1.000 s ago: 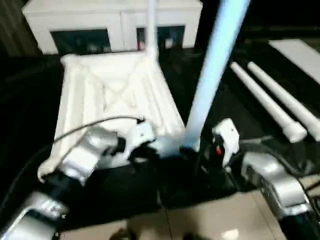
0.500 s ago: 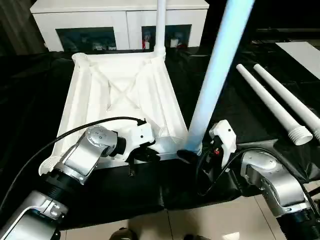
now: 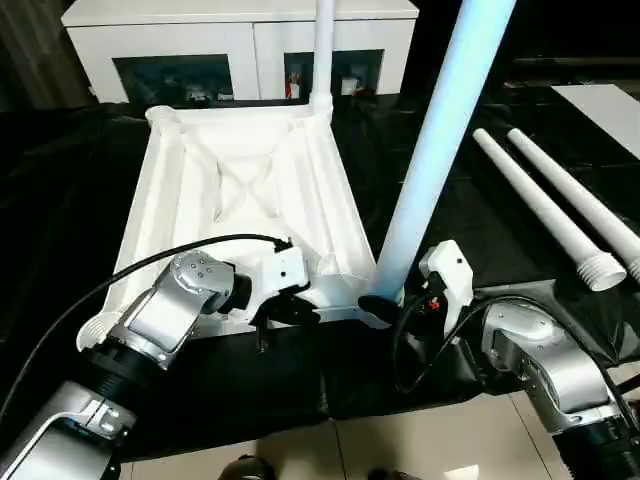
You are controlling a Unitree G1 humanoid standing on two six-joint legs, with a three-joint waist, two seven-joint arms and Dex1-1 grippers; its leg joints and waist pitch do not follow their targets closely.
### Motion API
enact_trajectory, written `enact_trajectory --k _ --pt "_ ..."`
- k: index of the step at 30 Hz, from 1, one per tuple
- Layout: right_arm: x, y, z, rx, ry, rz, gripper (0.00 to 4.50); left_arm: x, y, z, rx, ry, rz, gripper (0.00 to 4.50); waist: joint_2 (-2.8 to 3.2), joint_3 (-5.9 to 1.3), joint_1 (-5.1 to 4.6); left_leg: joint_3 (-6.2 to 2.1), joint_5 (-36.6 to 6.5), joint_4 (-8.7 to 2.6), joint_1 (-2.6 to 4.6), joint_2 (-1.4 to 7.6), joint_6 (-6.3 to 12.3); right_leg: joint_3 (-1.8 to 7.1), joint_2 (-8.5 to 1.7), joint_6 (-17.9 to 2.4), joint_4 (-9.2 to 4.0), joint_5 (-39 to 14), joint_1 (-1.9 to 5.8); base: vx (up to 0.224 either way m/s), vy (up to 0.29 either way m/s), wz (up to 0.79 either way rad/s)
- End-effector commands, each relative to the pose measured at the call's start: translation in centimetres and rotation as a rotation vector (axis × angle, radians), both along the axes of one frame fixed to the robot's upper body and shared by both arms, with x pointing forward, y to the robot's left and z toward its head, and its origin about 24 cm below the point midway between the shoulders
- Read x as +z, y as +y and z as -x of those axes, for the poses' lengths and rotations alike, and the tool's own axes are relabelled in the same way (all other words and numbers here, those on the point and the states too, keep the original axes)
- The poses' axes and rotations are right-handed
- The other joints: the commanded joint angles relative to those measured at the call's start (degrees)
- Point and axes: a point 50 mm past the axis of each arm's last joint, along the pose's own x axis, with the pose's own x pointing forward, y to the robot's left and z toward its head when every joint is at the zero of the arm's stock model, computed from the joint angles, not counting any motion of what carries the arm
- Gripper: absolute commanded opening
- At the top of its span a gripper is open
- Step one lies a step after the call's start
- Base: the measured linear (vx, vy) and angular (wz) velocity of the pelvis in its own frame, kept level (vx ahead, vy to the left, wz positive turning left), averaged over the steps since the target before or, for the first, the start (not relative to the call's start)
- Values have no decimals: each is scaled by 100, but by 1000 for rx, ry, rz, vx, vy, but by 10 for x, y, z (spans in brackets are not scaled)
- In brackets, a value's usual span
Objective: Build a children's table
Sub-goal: Rotate leg to tighten
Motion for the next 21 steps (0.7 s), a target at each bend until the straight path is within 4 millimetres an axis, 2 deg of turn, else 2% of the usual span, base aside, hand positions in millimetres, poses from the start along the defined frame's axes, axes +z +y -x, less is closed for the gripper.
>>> enact_trajectory --k 1,6,10,11,12,13,15,18,19,21 --pt "-1 -1 0 6 5 7 280 3 -7 3 -57 -7 5 0 5 -473 -27 -82 -1542 -400 194 285 102 221 -288 -1311 -284 -1329 260 0 0 0" --pt "-5 -2 -6 -67 -8 21 275 2 -8 2 -31 -3 20 0 -1 -473 -34 -80 -1543 -393 191 281 97 220 -289 -1327 -281 -1339 255 0 0 0" --pt "-10 0 -21 -254 -18 -6 274 2 -13 -7 66 -16 52 0 3 -435 -98 -101 -1980 -416 175 266 -84 212 -295 -1210 -328 -1929 223 0 0 0" --pt "-10 0 -21 -254 -18 -6 274 2 -13 -7 66 -16 52 0 0 -432 -117 -105 -2088 -415 188 263 -127 209 -298 -1189 -339 -2053 209 0 0 0" --pt "-13 5 -31 -400 -17 -45 274 3 -20 -16 162 -34 79 0 7 -425 -160 -125 -2277 -421 193 260 -206 201 -306 -1131 -360 -2282 203 0 0 0" --pt "-15 8 -34 -442 -9 -59 274 3 -23 -19 190 -42 84 0 -3 -400 -212 -137 -2500 -416 207 240 -277 185 -308 -1063 -409 -2614 171 0 0 0" --pt "-18 17 -40 -545 5 -88 274 4 -31 -27 292 -65 102 0 -1 -396 -259 -179 -2671 -417 214 233 -320 147 -328 -868 -480 -3015 175 -55 4 -6" --pt "-22 31 -46 -635 19 -113 274 5 -42 -35 417 -75 129 0 -10 -398 -303 -189 -2723 -419 212 223 -284 128 -316 -812 -511 -3017 172 -18 2 -2" --pt "-23 40 -50 -702 24 -134 274 5 -51 -41 508 -91 150 0 -13 -394 -310 -184 -2744 -417 215 224 -264 125 -312 -766 -528 -3050 160 0 0 0" --pt "-24 48 -53 -759 32 -158 274 4 -58 -44 577 -103 167 0 -13 -392 -327 -175 -2858 -380 278 210 -249 105 -308 -757 -581 -3187 108 0 0 0"
